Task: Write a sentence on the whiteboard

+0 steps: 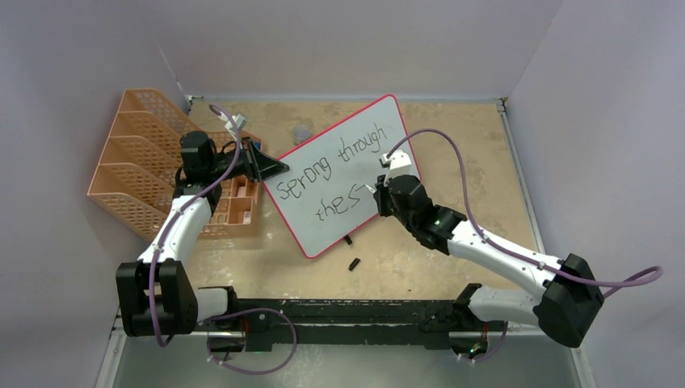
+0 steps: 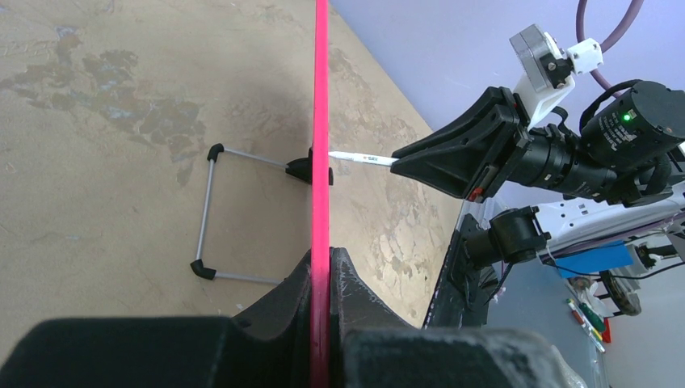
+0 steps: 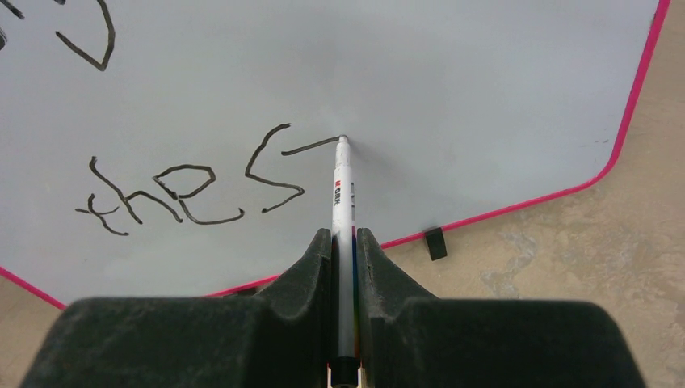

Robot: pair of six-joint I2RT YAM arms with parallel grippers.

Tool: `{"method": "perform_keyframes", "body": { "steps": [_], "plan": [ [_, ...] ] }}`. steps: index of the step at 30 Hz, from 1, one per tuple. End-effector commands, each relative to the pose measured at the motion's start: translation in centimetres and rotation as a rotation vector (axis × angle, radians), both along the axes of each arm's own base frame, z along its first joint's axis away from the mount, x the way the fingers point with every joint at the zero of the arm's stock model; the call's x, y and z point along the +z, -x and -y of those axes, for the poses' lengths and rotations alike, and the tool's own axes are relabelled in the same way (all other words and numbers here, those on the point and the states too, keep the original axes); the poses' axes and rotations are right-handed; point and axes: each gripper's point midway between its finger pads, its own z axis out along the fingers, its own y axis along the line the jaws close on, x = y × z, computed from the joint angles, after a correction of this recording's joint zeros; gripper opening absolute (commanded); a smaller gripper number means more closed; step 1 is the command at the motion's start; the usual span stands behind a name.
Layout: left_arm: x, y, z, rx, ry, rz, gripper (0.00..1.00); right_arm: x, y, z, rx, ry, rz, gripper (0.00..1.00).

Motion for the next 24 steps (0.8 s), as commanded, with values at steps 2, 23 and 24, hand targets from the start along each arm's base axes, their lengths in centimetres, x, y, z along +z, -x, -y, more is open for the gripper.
{"method": "perform_keyframes", "body": {
  "steps": [2, 23, 24],
  "plan": [
    [0.7, -0.1, -0.1, -0.020, -0.006, 0.058, 0.00, 1.6, -0.6, 0.3, -0.019, -0.040, 0.051, 0.00],
    [0.8, -0.1, -0.1, -0.019, -0.007, 0.060, 0.00, 3.5, -0.2, -1.2, 0.072, -0.086, 0.081, 0.00],
    [0.7, -0.1, -0.1, -0.019, -0.006, 0.059, 0.00, 3.5, -0.3, -1.3, 0.073, -0.085, 0.082, 0.00]
  ]
}}
